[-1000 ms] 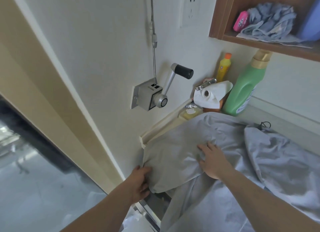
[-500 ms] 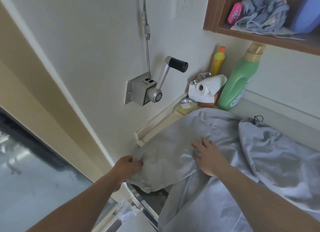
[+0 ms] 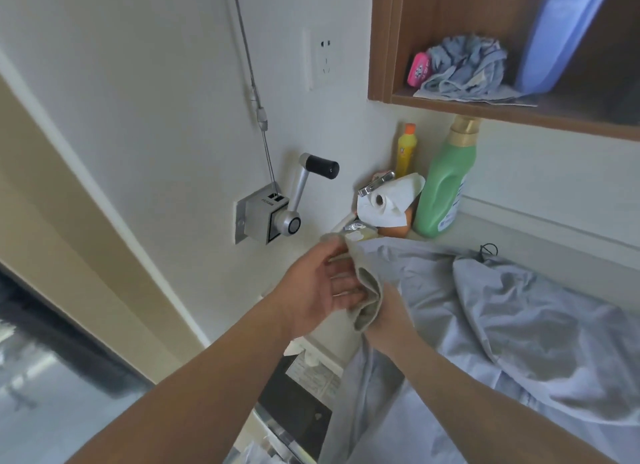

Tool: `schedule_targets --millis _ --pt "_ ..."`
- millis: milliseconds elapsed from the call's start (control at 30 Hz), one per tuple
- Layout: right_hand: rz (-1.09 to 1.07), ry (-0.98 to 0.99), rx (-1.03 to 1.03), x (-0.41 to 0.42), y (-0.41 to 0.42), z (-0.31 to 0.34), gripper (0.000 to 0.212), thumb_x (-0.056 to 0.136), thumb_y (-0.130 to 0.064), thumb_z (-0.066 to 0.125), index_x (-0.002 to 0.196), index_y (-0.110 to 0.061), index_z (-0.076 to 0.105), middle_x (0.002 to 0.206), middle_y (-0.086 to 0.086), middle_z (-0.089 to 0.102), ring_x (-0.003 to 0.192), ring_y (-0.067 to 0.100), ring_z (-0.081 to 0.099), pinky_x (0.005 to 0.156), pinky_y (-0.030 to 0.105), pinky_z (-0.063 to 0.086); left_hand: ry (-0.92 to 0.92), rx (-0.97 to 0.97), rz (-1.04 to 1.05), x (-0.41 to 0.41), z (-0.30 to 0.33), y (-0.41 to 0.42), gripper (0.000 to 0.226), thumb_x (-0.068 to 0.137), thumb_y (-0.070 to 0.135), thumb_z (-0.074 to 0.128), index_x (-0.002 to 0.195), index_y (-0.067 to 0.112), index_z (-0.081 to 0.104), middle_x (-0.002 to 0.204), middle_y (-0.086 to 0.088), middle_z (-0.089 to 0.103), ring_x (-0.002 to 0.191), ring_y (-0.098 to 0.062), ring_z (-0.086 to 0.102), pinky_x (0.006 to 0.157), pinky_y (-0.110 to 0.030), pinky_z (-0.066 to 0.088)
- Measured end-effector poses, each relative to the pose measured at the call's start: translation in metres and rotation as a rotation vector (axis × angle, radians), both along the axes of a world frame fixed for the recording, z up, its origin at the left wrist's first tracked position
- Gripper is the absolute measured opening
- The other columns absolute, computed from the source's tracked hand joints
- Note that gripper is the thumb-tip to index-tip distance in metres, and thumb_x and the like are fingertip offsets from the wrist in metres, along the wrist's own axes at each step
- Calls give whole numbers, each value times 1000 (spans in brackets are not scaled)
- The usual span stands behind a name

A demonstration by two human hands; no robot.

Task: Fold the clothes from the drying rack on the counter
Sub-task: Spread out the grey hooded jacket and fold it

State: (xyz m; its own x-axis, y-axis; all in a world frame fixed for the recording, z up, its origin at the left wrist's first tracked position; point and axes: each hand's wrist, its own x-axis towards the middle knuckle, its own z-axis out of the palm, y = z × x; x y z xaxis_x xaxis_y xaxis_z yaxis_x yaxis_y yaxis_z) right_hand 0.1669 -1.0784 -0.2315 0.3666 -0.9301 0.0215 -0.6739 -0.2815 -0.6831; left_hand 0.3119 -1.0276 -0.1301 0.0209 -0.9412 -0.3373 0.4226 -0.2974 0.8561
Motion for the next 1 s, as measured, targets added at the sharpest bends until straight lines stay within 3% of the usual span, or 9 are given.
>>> schedule_targets --millis 133,200,333,467,633,700,767,867,1000 --pt "102 -342 302 -2 -1 25 36 103 6 43 71 -9 51 61 4 55 53 0 54 52 7 42 -24 -113 11 -29 8 -18 58 83 33 63 132 3 62 127 -16 70 119 -31 67 107 -47 49" --pt "-2 -730 605 -5 0 29 17 95 12 54 93 -3 62 83 17 66 74 4 67 74 19 53 -14 -164 89 -38 11 -24 51 84 28 61 127 1 64 123 -18 71 116 -29 69 105 -45 52" --pt "158 -1048 684 -15 2 34 63 81 19 61 138 -2 48 120 32 62 104 37 66 87 45 56 -10 -213 65 -46 12 -31 30 100 10 46 117 -1 67 115 -22 73 103 -26 74 82 -32 61" --pt "149 -1101 682 -13 1 46 55 89 8 67 135 -12 45 123 23 65 104 38 68 83 44 58 -139 -203 17 -47 8 -36 35 102 11 41 127 8 64 116 -12 75 109 -25 71 89 -36 56" --pt "53 -1146 756 -8 -7 45 49 95 -30 70 138 -19 50 127 14 68 114 34 68 85 43 57 -167 -212 -97 -46 13 -45 34 103 31 47 109 19 79 119 -14 73 115 -28 68 105 -43 51" --pt "-43 -1215 821 -6 -15 46 44 100 -39 58 133 -11 56 116 14 71 102 31 70 81 44 56 -348 -339 5 -38 -2 -49 29 96 23 53 117 28 74 124 -4 71 119 -22 66 108 -50 48" --pt "-147 -1294 895 -6 -26 47 43 103 -39 44 127 -9 61 104 14 72 87 27 71 72 39 56 -729 -463 58 -27 -25 -44 54 84 17 56 135 34 57 138 12 59 129 -11 54 111 -48 44" --pt "-238 -1392 951 -10 -38 52 43 101 -36 39 126 -12 64 100 10 73 82 27 72 66 37 56 -1271 -451 25 -19 -67 -34 87 74 43 56 154 34 20 162 6 22 150 -17 22 120 -49 28" --pt "-252 -1348 956 -13 -52 52 57 96 -48 42 137 -12 60 122 8 72 108 32 69 102 50 47 -1162 -222 -14 -7 -94 -41 100 77 55 73 157 41 14 166 4 7 155 -17 11 119 -39 33"
